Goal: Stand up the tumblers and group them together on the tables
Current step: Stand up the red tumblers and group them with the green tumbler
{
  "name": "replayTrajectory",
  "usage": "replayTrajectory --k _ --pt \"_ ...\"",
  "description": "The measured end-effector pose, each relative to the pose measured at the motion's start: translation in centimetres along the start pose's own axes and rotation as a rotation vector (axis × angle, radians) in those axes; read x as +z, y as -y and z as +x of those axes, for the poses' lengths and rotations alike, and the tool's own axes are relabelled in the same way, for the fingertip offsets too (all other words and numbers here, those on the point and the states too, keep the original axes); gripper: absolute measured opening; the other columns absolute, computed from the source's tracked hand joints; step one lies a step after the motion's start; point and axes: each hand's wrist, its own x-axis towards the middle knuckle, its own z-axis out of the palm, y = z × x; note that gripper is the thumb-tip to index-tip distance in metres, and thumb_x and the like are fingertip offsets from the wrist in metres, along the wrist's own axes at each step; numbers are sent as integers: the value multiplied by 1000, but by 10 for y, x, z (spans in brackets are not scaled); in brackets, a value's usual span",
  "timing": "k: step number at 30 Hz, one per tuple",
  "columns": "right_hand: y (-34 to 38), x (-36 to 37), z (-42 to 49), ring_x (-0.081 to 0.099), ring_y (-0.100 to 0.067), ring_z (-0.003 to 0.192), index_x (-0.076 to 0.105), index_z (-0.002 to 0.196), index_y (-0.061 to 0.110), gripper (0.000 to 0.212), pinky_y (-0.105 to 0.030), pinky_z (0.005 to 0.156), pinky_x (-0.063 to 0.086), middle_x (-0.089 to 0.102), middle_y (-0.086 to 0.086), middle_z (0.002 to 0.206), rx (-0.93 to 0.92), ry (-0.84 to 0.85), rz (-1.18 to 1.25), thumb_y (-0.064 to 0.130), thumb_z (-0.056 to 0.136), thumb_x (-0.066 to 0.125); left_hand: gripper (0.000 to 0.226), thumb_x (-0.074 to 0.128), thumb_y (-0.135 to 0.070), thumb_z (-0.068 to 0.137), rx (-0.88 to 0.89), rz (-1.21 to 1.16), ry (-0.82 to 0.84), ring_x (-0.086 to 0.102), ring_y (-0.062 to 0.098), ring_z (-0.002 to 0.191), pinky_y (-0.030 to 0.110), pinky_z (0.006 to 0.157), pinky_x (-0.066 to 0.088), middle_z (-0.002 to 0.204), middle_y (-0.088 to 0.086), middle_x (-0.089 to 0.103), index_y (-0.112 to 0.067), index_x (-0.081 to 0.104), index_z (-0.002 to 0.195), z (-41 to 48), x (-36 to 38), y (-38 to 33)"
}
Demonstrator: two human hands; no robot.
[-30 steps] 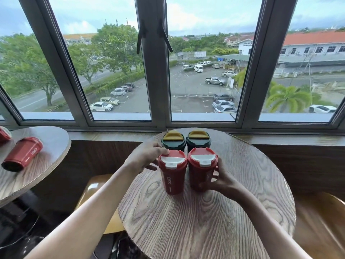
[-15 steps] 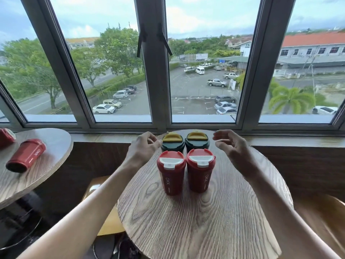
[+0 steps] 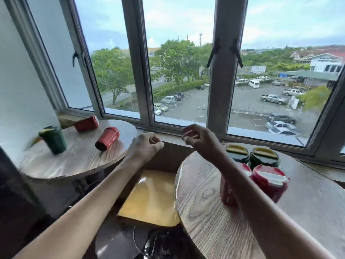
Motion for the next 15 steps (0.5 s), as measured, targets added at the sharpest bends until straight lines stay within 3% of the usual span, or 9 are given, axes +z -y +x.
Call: replayTrajectory --k 2,7,12,15 --pt "18 44 10 59 -1 65 70 104 12 20 -8 61 46 70 0 88 -12 54 17 5 86 65 12 71 -33 80 -42 1 -28 72 26 84 35 80 58 76 3 71 -21 71 83 -1 -33 34" --pt "60 146 31 61 -9 74 68 95 21 21 -23 72 48 69 3 83 -43 160 94 4 85 62 10 73 -31 78 -121 33 -130 73 28 85 37 83 57 91 9 77 -32 64 74 1 -105 116" --pt "80 231 62 63 -12 78 70 99 18 18 -32 79 50 71 1 88 -24 234 116 7 84 67 19 74 -24 82 -196 10 -203 71 28 84 35 80 57 90 8 76 -30 62 70 10 -156 188" --pt "87 274 87 62 -11 79 69 107 9 21 -20 72 48 73 -7 96 5 250 122 5 87 65 5 72 -25 84 -256 -14 -231 68 21 86 28 76 51 88 2 73 -22 68 83 24 -176 234"
